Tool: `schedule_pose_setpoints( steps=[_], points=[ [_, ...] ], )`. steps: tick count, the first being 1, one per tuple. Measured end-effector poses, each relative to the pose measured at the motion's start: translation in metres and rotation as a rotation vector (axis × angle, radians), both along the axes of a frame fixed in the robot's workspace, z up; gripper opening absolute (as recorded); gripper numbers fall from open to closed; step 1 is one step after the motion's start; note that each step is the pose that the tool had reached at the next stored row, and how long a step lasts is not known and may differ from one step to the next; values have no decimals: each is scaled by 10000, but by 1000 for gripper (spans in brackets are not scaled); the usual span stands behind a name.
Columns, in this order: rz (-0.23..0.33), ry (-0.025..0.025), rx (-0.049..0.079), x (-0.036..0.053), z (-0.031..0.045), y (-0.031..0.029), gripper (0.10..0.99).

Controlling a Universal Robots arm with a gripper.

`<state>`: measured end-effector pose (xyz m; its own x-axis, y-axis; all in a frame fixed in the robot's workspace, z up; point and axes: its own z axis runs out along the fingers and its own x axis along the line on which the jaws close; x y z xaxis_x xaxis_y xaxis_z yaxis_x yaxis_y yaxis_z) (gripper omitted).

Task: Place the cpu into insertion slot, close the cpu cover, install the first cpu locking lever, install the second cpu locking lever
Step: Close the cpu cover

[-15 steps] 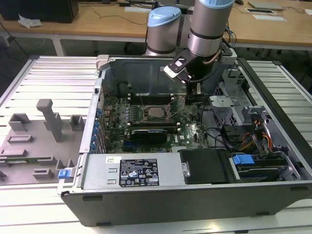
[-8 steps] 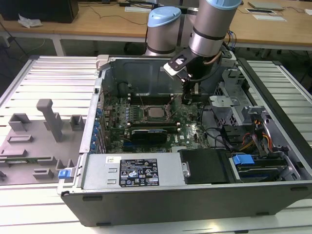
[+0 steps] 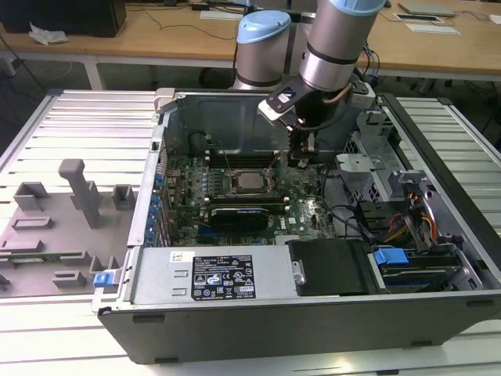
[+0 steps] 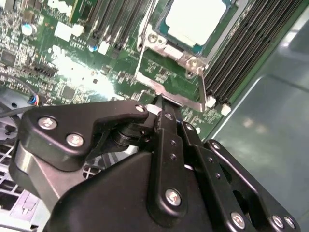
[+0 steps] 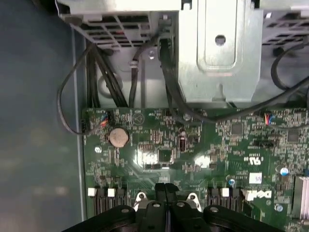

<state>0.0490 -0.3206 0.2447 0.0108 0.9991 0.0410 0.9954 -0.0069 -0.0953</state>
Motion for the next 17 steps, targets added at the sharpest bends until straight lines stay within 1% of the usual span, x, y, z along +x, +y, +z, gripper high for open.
schedule_pose_setpoints(
  steps=[2,3,5,11,17],
  points=[
    [0,-16,-2,-54,1,6,106],
    [1,-34,-2,-113,1,14,106],
    [0,-49,-2,-179,1,22,106],
    [1,-74,-2,-292,1,38,106],
    [0,-93,-4,-378,1,51,106]
  ],
)
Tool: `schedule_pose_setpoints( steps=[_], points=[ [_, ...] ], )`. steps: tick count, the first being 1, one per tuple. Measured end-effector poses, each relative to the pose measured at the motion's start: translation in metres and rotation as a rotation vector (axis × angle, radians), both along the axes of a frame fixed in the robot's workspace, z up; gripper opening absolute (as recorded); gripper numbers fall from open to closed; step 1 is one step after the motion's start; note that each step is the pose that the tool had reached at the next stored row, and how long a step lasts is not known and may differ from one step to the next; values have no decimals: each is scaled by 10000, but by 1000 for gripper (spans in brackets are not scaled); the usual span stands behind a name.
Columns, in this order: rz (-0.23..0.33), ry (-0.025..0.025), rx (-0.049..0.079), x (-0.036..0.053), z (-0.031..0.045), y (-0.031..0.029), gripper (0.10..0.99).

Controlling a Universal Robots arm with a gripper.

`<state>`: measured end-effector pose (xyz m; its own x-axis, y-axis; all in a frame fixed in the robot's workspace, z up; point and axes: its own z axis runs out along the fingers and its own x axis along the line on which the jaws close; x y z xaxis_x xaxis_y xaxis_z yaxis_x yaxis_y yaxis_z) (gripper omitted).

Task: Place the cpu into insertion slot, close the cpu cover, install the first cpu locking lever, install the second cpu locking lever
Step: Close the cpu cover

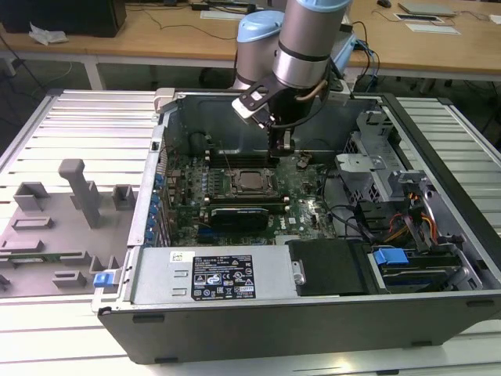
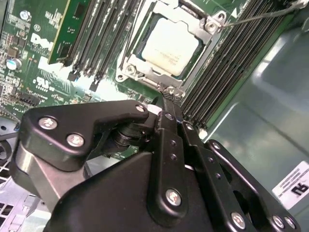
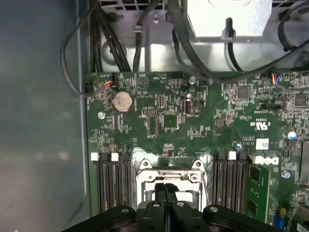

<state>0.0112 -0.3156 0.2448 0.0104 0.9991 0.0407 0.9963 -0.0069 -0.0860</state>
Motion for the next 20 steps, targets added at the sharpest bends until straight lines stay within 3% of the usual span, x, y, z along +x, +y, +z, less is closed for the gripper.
schedule_pose_setpoints(
  steps=[1,2,4,5,9,11,20],
  points=[
    [1,-12,0,-12,0,1,106],
    [0,-81,1,-47,-2,4,106],
    [0,-378,-46,-134,-11,5,106],
    [1,-485,-60,-166,-15,5,106],
    [0,-813,-93,-264,-24,6,106],
    [1,-941,-95,-330,-27,3,106],
    [0,-948,-95,-462,-64,-63,106]
  ],
)
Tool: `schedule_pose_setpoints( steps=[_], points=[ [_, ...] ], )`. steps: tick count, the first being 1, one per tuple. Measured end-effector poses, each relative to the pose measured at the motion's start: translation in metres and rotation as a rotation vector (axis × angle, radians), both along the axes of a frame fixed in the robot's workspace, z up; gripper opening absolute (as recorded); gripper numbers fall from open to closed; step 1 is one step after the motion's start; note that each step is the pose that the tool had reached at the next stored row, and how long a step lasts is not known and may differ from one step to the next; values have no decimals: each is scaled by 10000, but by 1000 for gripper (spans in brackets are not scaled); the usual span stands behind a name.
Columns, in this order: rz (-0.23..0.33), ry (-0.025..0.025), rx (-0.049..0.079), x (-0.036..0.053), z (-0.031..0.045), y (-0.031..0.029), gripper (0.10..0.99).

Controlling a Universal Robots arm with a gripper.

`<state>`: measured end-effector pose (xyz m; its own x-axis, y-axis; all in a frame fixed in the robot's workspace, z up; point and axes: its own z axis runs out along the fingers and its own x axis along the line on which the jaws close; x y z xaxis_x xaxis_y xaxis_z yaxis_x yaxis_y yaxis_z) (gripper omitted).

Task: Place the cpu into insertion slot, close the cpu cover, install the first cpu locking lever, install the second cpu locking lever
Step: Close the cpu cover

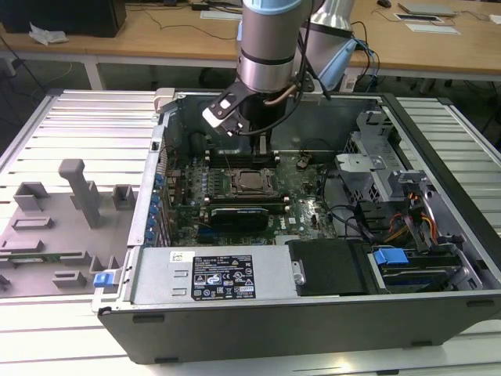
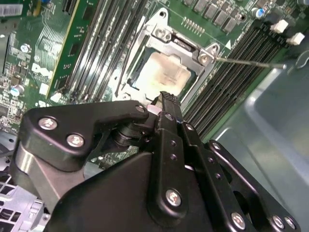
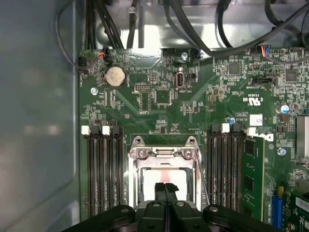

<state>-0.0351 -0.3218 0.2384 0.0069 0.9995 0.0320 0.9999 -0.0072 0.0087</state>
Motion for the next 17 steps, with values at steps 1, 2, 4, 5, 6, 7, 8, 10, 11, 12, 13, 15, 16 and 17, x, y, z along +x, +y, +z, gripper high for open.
schedule_pose_setpoints(
  steps=[1,2,4,5,6,7,8,10,11,12,13,15,16,17],
  points=[
    [0,0,0,-6,-10,-2,106],
    [-1,1,-1,-13,-23,-4,106],
    [0,0,0,-21,-55,-9,106],
    [0,0,-1,-26,-76,-12,106],
    [1,1,-2,-28,-89,-13,106],
    [0,1,-1,-29,-89,-12,106],
    [251,0,0,-30,-90,-12,106],
    [453,1,-1,-29,-89,-12,106],
    [794,0,0,-30,-90,-12,106],
    [1169,0,0,-29,-90,-12,106],
    [1411,0,-1,-30,-90,-12,106],
    [1873,1,-1,-30,-90,-12,106],
    [2347,0,-1,-30,-91,-12,106],
    [2777,0,-1,-29,-91,-12,106]
  ],
)
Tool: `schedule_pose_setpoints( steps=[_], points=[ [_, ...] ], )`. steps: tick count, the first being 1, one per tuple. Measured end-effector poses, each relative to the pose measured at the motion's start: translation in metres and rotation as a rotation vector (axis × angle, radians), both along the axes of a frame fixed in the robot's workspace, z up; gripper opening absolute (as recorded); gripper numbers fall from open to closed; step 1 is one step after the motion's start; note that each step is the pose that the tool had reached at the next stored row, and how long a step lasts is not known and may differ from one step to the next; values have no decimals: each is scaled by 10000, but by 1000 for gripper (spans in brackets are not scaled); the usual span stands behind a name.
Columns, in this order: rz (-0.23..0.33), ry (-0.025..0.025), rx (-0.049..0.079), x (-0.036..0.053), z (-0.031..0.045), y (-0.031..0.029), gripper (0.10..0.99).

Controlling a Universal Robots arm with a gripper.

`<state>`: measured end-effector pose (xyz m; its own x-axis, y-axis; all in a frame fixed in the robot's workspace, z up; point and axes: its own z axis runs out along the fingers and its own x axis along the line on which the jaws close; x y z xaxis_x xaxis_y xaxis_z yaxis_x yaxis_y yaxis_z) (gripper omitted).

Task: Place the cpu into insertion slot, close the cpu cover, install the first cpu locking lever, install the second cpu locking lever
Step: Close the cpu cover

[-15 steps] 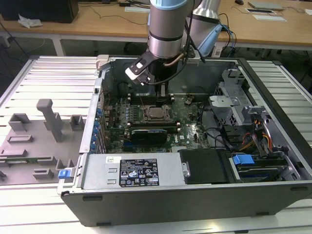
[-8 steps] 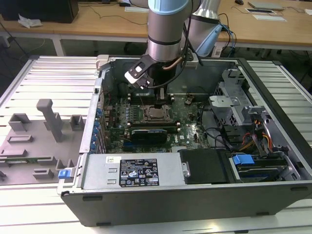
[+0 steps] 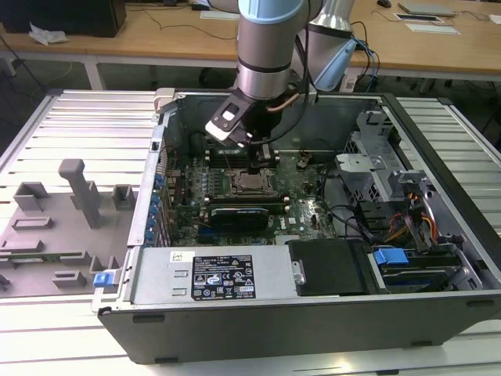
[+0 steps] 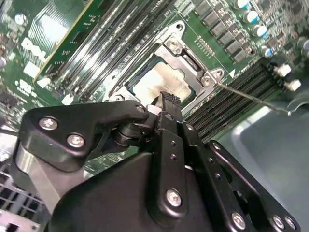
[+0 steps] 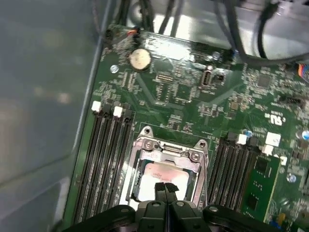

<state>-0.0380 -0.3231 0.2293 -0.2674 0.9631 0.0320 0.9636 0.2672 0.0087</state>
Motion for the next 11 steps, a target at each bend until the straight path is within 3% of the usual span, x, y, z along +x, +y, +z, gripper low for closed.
schedule_pose_setpoints(
  steps=[5,11],
  points=[
    [2038,0,0,0,-1,0,106],
    [3291,0,0,0,-2,0,106]
  ],
)
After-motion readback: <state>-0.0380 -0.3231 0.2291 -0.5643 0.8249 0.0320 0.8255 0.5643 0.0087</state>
